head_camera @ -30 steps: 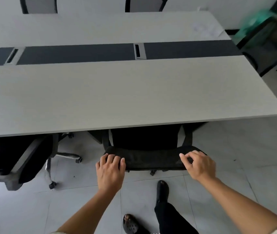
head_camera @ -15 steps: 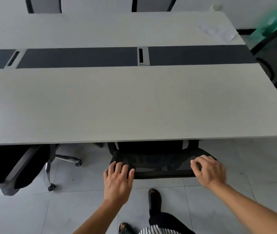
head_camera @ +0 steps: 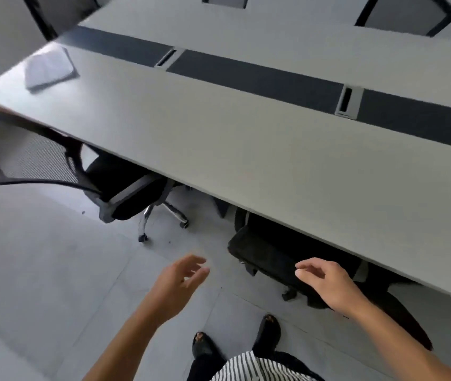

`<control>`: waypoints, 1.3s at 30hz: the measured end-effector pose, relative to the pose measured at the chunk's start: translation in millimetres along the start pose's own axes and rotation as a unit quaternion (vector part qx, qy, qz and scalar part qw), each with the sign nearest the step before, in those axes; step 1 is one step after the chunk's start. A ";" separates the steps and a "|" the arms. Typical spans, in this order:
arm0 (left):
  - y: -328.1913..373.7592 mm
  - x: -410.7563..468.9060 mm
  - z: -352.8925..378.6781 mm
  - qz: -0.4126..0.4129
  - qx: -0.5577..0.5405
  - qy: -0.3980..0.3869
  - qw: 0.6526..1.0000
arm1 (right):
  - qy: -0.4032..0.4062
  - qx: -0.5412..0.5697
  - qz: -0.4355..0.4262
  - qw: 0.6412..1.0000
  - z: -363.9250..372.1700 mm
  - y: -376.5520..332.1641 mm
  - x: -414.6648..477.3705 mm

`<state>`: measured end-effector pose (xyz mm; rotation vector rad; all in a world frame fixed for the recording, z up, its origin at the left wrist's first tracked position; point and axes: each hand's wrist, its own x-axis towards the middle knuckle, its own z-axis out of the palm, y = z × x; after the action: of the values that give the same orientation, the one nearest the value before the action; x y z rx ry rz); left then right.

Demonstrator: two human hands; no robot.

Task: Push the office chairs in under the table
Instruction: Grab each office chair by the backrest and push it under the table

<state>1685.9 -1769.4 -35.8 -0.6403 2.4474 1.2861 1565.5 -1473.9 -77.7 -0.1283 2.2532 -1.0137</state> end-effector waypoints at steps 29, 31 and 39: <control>-348.3 -200.8 -309.3 -0.223 -0.424 0.396 0.783 | -0.191 0.001 -0.087 0.978 367.6 -356.9 52.8; -362.6 -180.7 -352.8 -0.219 -0.418 0.390 0.791 | -0.182 0.013 -0.089 0.979 390.1 -385.2 79.8; -405.5 -101.0 -534.0 -0.168 -0.362 0.408 0.821 | -0.158 0.040 -0.103 0.981 466.9 -530.6 171.8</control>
<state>1950.4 -2391.0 23.3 -2.0877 2.0803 2.0720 1622.4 -2197.0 -24.3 -0.4619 1.9355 -1.1047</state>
